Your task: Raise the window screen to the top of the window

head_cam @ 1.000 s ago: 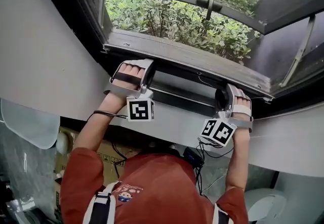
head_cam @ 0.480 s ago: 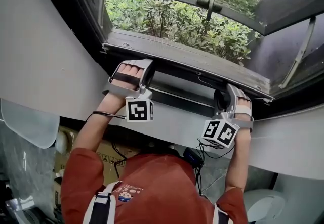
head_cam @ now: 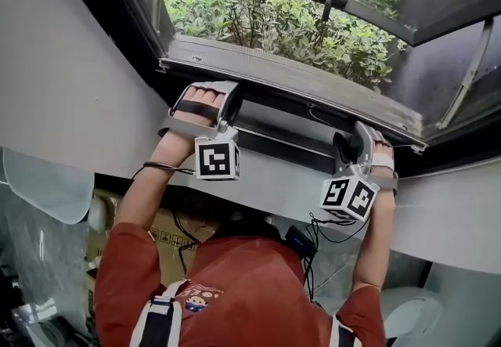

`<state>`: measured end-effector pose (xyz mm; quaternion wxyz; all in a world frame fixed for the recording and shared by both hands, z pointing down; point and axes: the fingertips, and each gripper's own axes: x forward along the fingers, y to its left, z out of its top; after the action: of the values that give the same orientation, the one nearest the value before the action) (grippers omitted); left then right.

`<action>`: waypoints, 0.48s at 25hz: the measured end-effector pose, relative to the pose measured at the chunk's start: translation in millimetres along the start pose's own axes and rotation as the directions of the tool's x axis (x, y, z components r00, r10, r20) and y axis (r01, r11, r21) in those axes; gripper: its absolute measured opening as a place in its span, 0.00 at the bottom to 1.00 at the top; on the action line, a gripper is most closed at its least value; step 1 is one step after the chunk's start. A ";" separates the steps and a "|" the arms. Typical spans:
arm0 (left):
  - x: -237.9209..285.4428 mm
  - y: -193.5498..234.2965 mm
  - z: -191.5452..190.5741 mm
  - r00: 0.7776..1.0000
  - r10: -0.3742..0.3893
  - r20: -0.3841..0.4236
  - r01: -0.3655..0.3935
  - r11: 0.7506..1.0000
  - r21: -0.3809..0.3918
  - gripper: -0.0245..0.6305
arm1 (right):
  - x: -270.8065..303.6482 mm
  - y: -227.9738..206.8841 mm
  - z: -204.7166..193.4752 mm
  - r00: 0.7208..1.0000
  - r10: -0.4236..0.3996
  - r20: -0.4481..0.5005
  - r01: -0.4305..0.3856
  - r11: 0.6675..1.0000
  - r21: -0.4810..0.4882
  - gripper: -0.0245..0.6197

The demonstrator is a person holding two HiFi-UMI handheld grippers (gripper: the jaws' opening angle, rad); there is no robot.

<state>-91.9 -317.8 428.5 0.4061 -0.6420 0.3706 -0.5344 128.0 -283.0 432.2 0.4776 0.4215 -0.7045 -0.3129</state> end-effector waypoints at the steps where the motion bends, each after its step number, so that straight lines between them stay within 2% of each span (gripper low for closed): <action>1: -0.2 0.6 -0.2 1.000 -0.005 0.000 0.005 1.000 -0.006 0.30 | -0.1 -0.2 0.1 1.000 0.007 0.002 -0.007 1.000 0.001 0.40; 7: -3.6 3.6 0.3 1.000 -0.023 0.009 0.023 1.000 -0.018 0.30 | -3.0 -3.8 1.6 1.000 0.006 0.028 -0.007 1.000 0.019 0.40; 12: -7.4 12.2 0.8 1.000 0.002 0.017 -0.002 1.000 -0.023 0.30 | -7.0 -11.3 5.8 0.999 -0.007 0.047 0.007 1.000 0.015 0.40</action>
<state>-92.8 -315.8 414.4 0.4023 -0.6509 0.3740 -0.5240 127.2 -281.6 417.8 0.4567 0.4199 -0.7164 -0.3192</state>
